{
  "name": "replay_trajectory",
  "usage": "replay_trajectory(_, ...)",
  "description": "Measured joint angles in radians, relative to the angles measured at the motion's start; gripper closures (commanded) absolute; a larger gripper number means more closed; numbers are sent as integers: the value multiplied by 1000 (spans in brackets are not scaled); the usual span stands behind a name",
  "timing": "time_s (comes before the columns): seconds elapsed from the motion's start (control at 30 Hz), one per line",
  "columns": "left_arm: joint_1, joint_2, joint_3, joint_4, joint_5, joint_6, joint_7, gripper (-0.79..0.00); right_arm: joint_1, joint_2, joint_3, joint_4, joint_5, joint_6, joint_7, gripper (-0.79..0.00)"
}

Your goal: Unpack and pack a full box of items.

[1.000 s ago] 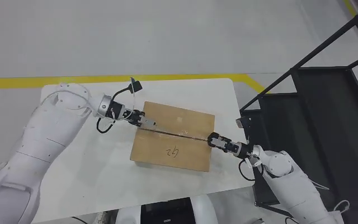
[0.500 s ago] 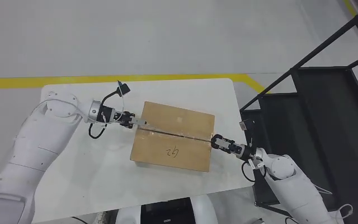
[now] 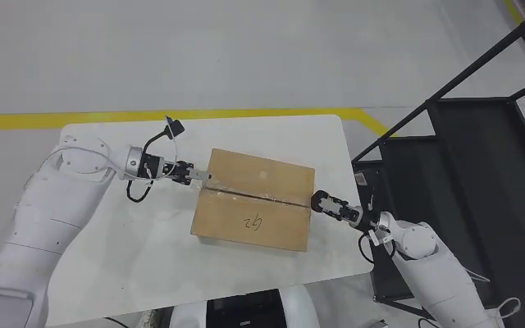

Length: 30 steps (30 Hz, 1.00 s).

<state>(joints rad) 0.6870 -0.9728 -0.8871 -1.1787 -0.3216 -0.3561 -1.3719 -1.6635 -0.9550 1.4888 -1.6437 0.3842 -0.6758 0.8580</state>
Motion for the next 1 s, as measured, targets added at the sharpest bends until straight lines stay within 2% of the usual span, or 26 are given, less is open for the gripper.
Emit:
replay_trajectory(0.17, 22, 27, -80, -14, 19, -4, 16, -785, -31, 10, 77, -99, 86, -22, 45, -785)
replay_trajectory(0.27, 50, 45, -130, -38, 24, -2, 29, -785, -30, 11, 109, -135, 149, -75, 53, -785)
replay_trajectory(0.37, 85, 59, -173, -64, 27, 1, 45, -785, -14, 9, 131, -134, 154, -128, 24, -785)
replay_trajectory(0.5, 136, 73, -215, -101, 29, -5, 73, -785, 8, 0, 135, -120, 85, -177, -69, -785)
replay_trajectory(0.6, 161, 79, -231, -119, 30, -10, 83, -785, 13, -4, 123, -118, 66, -183, -109, -784)
replay_trajectory(1.0, 162, 79, -231, -119, 31, -10, 83, -785, 13, -4, 124, -119, 68, -182, -106, -785)
